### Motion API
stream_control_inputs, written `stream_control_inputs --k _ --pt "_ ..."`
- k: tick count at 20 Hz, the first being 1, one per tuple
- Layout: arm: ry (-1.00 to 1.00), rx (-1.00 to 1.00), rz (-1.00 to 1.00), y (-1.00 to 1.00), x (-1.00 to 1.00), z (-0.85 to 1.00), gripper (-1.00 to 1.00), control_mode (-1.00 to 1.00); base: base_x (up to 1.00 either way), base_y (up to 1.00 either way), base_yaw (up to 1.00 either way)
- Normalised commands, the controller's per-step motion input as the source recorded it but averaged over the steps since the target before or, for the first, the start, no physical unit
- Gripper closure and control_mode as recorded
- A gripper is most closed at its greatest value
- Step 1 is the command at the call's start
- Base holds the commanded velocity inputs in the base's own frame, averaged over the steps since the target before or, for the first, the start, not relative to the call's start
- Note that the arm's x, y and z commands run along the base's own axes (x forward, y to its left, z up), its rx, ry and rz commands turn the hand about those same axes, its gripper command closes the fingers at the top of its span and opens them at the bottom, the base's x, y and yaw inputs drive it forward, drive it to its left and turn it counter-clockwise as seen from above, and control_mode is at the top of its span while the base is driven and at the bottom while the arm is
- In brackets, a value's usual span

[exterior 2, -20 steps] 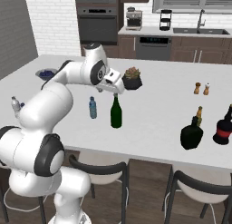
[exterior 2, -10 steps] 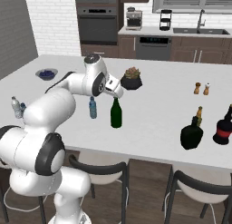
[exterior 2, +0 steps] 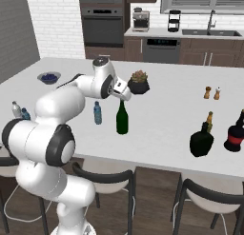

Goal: Move the plastic bottles in the middle to the plastics group, and the glass bottles in the middle to the glass group.

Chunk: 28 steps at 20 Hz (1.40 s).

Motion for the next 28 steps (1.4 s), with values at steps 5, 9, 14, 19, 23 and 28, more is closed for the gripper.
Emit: stream_control_inputs --k 5,9,14,19,23,28 --pt "-0.02 -0.03 0.0 0.0 0.26 -0.3 -1.0 -1.0 0.0 0.0 0.0" --pt "-0.1 -0.1 0.0 0.0 0.19 -0.34 -1.0 -1.0 0.0 0.0 0.0" --pt "-0.01 -0.01 0.0 -0.01 0.32 -0.12 -1.0 -1.0 0.0 0.0 0.0" --pt "0.02 0.0 0.0 0.0 0.31 -0.01 -1.0 -1.0 0.0 0.0 0.0" --pt "0.05 0.0 0.0 -0.11 0.13 0.0 -1.0 -1.0 0.0 0.0 0.0" --pt "0.01 -0.01 0.0 -0.13 0.09 -0.04 -1.0 -1.0 0.0 0.0 0.0"
